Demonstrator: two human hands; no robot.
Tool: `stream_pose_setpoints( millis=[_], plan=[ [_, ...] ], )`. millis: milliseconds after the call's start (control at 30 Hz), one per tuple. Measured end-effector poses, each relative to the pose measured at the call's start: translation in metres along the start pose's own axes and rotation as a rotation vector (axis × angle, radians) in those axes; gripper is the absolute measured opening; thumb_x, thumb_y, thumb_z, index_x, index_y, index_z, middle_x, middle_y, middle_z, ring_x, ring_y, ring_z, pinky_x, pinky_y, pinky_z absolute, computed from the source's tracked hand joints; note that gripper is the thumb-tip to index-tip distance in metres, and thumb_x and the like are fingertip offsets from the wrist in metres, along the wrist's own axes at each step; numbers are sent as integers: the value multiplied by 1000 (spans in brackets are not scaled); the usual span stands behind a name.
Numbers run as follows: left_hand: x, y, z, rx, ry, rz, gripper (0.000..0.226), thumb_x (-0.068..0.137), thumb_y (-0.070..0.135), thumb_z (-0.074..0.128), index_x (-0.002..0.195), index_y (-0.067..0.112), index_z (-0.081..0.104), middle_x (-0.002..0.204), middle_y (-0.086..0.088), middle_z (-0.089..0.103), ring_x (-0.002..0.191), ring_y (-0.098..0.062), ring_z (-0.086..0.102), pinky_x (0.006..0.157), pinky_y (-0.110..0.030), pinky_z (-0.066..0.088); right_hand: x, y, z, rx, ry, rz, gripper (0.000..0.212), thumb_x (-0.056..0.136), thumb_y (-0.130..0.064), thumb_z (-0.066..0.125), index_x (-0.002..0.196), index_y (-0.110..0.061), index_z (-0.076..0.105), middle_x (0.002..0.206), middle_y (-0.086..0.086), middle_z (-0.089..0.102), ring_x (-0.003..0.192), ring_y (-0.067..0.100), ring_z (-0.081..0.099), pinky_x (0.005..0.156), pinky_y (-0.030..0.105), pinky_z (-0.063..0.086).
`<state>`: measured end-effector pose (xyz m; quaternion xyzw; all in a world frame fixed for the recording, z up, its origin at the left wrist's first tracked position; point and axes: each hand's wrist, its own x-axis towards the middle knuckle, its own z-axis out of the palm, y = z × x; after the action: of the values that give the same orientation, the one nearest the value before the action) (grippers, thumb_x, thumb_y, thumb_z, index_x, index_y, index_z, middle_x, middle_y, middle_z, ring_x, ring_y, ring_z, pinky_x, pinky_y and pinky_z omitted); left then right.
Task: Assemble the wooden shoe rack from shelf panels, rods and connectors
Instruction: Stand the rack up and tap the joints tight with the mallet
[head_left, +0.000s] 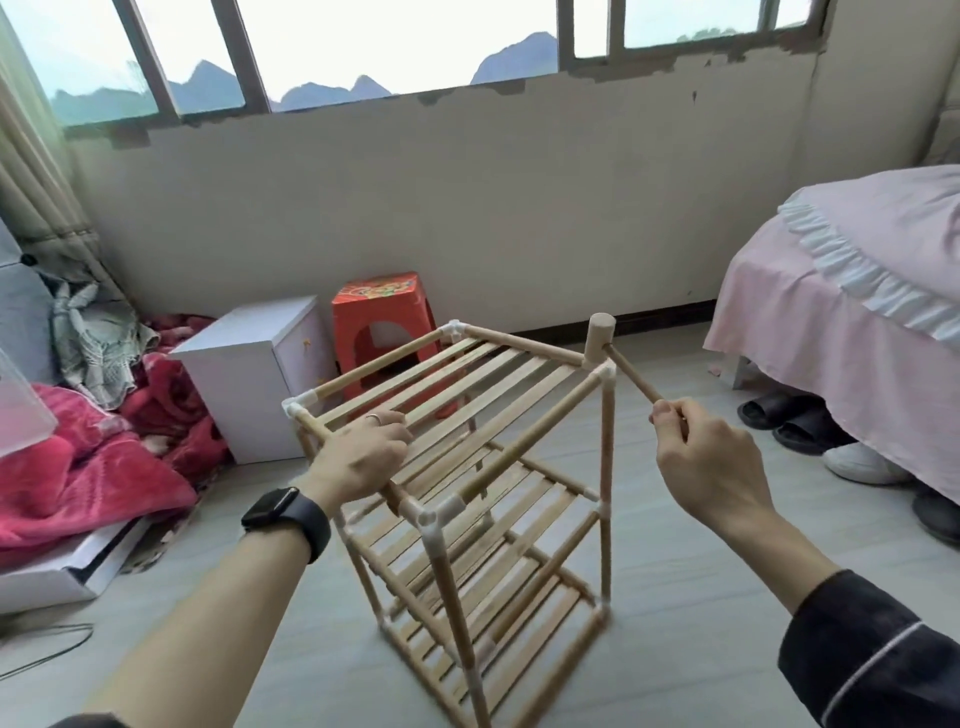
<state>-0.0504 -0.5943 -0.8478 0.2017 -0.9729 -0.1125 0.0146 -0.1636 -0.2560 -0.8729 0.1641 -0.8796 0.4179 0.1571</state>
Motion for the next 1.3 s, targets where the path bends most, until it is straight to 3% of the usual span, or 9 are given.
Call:
stream_pose_setpoints(
  millis=[100,267,567,667,733,800,967,1133,1300],
  plan=[
    [13,40,-12,-79,-54,-71,45,101,46,36,133,20,54,133,-7,56,115,-27,54,102,-47,44,6,8,-7,-20,20,32,32,106,-40,40,85,-25,60,57,-4,59,56,14,56,50,29,31],
    [39,141,2,-79,-82,54,104,69,93,35,152,30,31,149,-7,47,131,-32,49,105,-58,42,13,15,-15,-41,34,49,32,106,-39,42,81,-27,57,57,-6,59,55,10,55,48,29,31],
    [56,172,49,122,-25,-170,74,83,31,42,153,12,28,165,-12,18,152,-37,11,111,-74,15,18,16,-11,73,159,-67,23,108,-32,42,91,-25,56,56,-4,56,60,9,58,45,19,33],
    [53,175,52,112,-8,-164,81,82,30,43,156,9,18,166,-14,14,153,-39,5,112,-75,10,23,11,-11,106,226,-89,24,108,-30,40,98,-20,59,61,-3,58,55,13,55,51,25,42],
    [52,177,54,106,-5,-155,82,82,30,44,157,9,17,166,-15,13,153,-40,5,112,-76,8,31,9,-13,-54,45,7,32,108,-33,37,98,-17,63,69,-1,61,63,17,56,58,37,44],
    [51,177,54,97,-6,-150,82,82,30,45,157,9,17,166,-15,12,153,-41,5,113,-76,7,34,6,-14,-190,-104,68,34,108,-35,37,95,-19,64,73,-1,62,68,19,56,58,37,40],
    [48,176,53,75,-6,-145,85,82,30,46,158,10,15,167,-14,10,153,-40,4,114,-75,6,28,-7,-12,10,195,-63,30,108,-35,36,95,-20,57,63,-4,59,59,15,57,54,35,45],
    [46,177,52,75,-11,-138,84,84,30,46,158,10,14,167,-15,9,153,-40,4,114,-75,6,34,4,-10,-171,-47,87,36,107,-35,34,88,-19,59,70,-1,60,63,12,53,51,31,32],
    [42,181,49,168,108,-129,59,79,33,54,132,9,47,140,-14,41,128,-33,36,102,-55,37,32,7,-6,-41,-65,109,38,108,-36,32,93,-19,63,72,-2,63,67,12,57,54,29,37]
  ],
)
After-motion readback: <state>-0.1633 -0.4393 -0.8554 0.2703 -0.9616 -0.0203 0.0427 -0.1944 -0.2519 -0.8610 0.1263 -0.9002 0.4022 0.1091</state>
